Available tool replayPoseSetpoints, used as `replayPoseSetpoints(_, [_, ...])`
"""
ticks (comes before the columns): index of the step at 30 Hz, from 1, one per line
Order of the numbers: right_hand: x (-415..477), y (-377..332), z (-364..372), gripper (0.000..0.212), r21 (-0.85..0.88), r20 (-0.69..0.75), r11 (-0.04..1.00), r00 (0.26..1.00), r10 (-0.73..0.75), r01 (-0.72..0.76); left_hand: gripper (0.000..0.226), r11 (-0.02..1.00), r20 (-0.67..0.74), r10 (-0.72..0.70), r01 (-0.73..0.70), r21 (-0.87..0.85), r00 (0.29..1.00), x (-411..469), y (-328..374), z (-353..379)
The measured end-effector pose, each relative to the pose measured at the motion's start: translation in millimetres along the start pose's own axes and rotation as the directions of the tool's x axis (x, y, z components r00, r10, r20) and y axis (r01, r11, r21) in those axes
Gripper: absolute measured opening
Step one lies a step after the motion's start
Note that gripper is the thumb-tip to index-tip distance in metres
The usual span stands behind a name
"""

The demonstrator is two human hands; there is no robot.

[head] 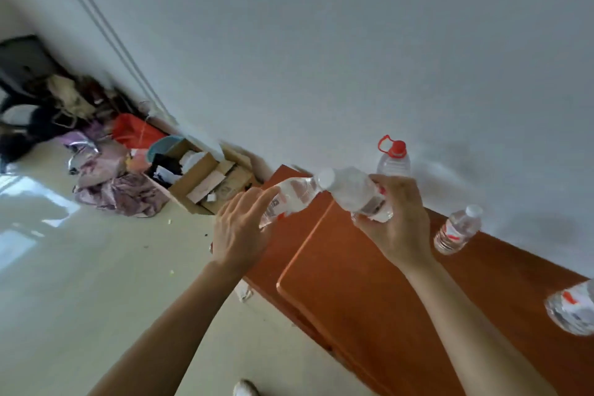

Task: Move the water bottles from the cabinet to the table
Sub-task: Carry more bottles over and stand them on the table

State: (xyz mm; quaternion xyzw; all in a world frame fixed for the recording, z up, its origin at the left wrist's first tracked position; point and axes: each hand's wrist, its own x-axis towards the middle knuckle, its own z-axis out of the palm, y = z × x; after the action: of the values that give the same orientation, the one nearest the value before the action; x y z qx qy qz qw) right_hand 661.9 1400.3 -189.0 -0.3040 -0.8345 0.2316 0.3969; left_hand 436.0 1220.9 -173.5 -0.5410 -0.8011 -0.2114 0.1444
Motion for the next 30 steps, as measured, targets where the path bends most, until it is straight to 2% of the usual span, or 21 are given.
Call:
replayPoseSetpoints(4, [15,-87,48,0.074,-0.052,0.018,0.97,0.971,-0.237,0.238,0.064,0.982,-0.097,-0.083,0.098,0.16,0.992,-42,-64,-62])
replayPoseSetpoints(8, [10,-205,119,0.071,-0.034,0.027,0.891,0.892,-0.452,0.452,0.064,0.928,-0.238,-0.181,0.246,0.28,0.954,-113,-153,-138])
replayPoseSetpoints(13, [-22,-362,234,0.067,0.103,0.026,0.801,0.804,-0.594,0.589,0.063,0.839,-0.339,-0.286,0.405,0.363,0.896,-235,-279,-235])
replayPoseSetpoints(18, [-75,-510,342,0.078,0.258,0.104,0.727,0.73,-0.676,0.636,0.061,0.663,-0.459,-0.398,0.595,0.454,0.794,-357,-375,-326])
replayPoseSetpoints(21, [-104,-587,393,0.08,0.353,0.128,0.643,0.646,-0.753,0.68,0.066,0.561,-0.529,-0.423,0.672,0.484,0.735,-419,-418,-372])
replayPoseSetpoints(24, [-134,-665,449,0.08,0.433,0.102,0.515,0.527,-0.844,0.74,0.065,0.384,-0.595,-0.529,0.796,0.469,0.605,-478,-454,-407])
replayPoseSetpoints(26, [-140,-686,465,0.081,0.447,0.103,0.492,0.504,-0.858,0.747,0.061,0.349,-0.598,-0.557,0.816,0.461,0.576,-494,-463,-418])
replayPoseSetpoints(27, [-154,-714,490,0.082,0.493,0.086,0.446,0.469,-0.879,0.747,0.06,0.283,-0.614,-0.587,0.844,0.455,0.528,-517,-476,-430])
replayPoseSetpoints(30, [-179,-776,547,0.079,0.557,0.045,0.346,0.388,-0.921,0.755,0.064,0.179,-0.641,-0.621,0.877,0.445,0.452,-562,-512,-453])
